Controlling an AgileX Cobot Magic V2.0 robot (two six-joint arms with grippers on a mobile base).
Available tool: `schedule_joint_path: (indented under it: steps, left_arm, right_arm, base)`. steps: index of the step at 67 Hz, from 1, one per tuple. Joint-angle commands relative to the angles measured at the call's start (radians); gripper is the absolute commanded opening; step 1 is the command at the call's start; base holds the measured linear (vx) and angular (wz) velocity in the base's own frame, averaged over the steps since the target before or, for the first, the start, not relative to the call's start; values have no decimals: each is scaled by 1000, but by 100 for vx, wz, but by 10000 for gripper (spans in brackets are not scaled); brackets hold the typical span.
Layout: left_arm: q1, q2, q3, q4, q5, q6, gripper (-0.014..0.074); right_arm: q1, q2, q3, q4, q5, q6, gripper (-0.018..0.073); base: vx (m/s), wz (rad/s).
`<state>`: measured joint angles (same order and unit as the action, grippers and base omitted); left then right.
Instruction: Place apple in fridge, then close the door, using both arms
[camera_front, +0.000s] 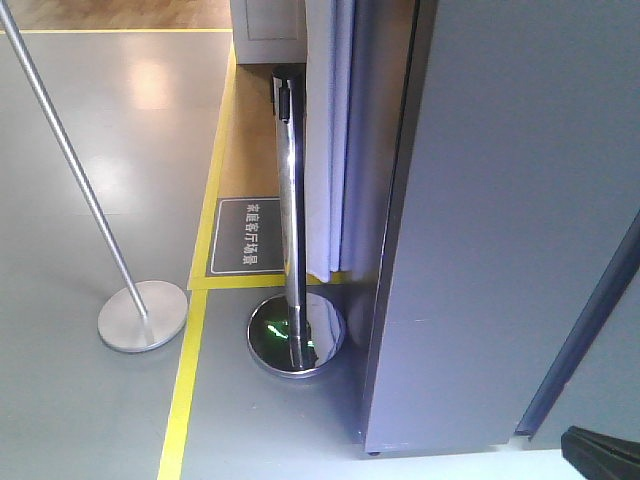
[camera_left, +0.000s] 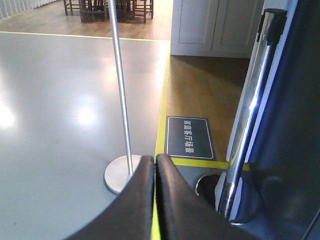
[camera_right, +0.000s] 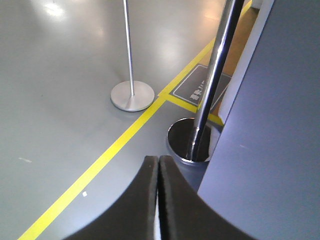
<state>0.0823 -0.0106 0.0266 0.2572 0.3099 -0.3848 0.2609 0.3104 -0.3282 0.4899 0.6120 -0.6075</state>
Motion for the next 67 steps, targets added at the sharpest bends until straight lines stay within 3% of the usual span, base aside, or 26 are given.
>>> schedule_joint_path:
  steps: [1,10,20,28,35,49,67]
  left_arm:
    - [-7,-17,15,6,-61,-5,-8]
    - [-7,-17,15,6,-61,-5,-8]
    - [-7,-17,15,6,-61,-5,-8]
    - [-7,-17,15,6,-61,-5,-8]
    - [-7,-17,15,6,-61,-5,-8]
    - [-7,-17,15,6,-62,-5,-8]
    - [-7,-17,15,6,-63,-5,-8]
  right_arm:
    - [-2,9,-26,-11,-97,-15,-2]
    - [-2,-7,-13,-134,-184,65,-2]
    - [-2,-80,128,-284,-392,307,-2]
    - [-12,-171,206,-424,-404,513,-2]
    - [-77,-247,257,-490,-402,629,-2]
    - [-219,-327,352,-479,-446,672,-2]
    - [-240,-327,367,-477,-529,662,-2]
  base:
    - [0,0]
    - [0,0]
    - [0,0]
    - [0,0]
    - [0,0]
    - [0,0]
    - [0,0]
